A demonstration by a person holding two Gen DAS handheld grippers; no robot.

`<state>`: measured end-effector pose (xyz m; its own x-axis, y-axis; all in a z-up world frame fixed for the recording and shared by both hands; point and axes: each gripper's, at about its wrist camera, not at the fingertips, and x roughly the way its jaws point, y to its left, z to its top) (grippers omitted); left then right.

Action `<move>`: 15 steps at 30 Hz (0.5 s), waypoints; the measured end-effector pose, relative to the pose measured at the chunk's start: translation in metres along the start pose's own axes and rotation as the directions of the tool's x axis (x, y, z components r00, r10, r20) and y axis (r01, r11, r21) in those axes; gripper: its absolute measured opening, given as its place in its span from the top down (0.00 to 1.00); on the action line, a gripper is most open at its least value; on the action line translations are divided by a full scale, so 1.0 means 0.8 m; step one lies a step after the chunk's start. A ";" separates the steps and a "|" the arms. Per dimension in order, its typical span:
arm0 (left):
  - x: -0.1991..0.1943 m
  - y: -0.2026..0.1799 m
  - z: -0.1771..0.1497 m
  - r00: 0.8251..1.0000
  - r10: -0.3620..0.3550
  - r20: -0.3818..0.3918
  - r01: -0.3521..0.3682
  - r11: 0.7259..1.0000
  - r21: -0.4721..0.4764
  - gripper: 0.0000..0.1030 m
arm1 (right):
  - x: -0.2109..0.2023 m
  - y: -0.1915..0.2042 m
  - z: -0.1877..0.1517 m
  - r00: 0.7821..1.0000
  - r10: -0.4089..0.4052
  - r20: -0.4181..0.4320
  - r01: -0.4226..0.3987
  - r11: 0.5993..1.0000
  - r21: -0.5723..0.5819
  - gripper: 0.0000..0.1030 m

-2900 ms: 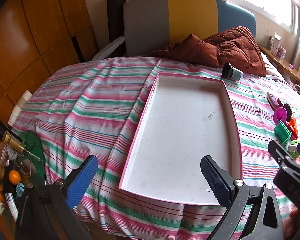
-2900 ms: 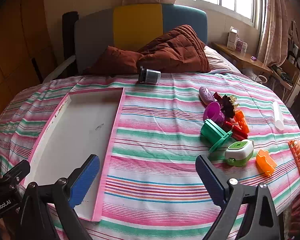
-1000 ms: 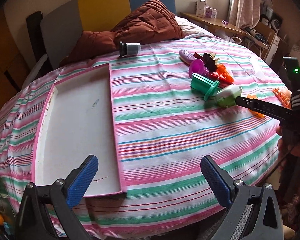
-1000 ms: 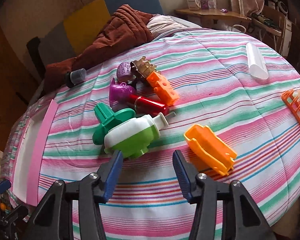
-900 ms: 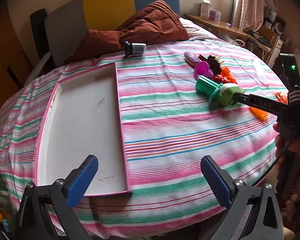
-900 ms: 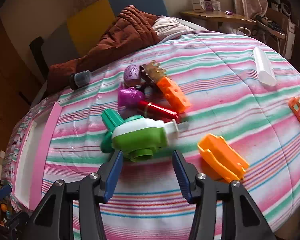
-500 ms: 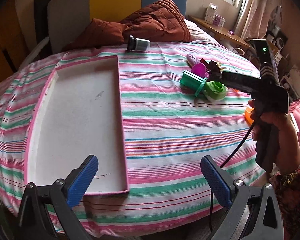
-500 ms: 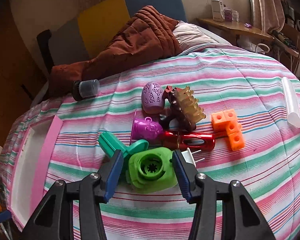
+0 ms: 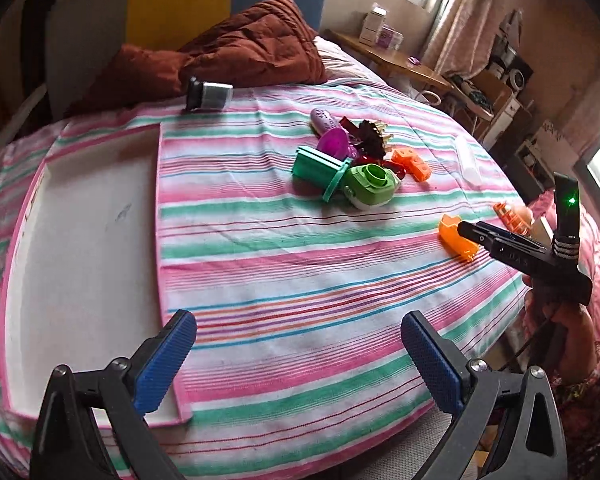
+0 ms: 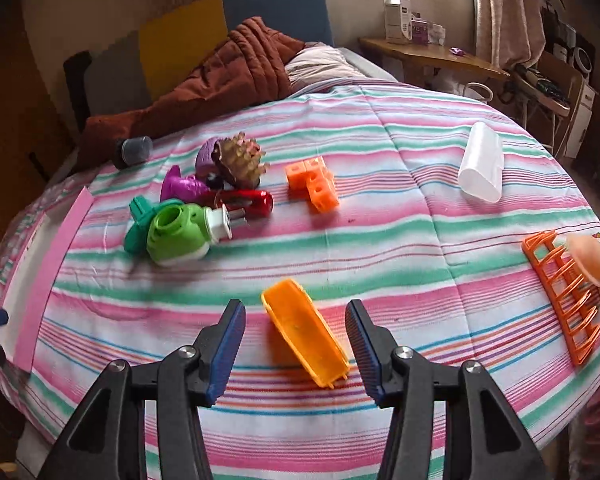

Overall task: Organize rigid objects
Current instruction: 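Grasp the orange plastic piece with the right gripper, then grasp the green plug-shaped toy with the left gripper while the right holds the orange piece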

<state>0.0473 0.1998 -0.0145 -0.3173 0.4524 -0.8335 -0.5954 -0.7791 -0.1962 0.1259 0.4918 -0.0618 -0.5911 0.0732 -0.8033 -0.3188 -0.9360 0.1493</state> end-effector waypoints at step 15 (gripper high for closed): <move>0.043 -0.045 0.035 1.000 0.019 0.004 -0.019 0.991 0.134 0.00 | 0.038 -0.013 -0.004 0.997 0.016 0.071 -0.028 0.985 0.172 0.75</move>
<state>0.0368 0.2553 -0.0215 -0.3316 0.4393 -0.8349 -0.6826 -0.7226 -0.1091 0.1136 0.5030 -0.0894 -0.6469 0.0824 -0.7581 -0.4246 -0.8647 0.2683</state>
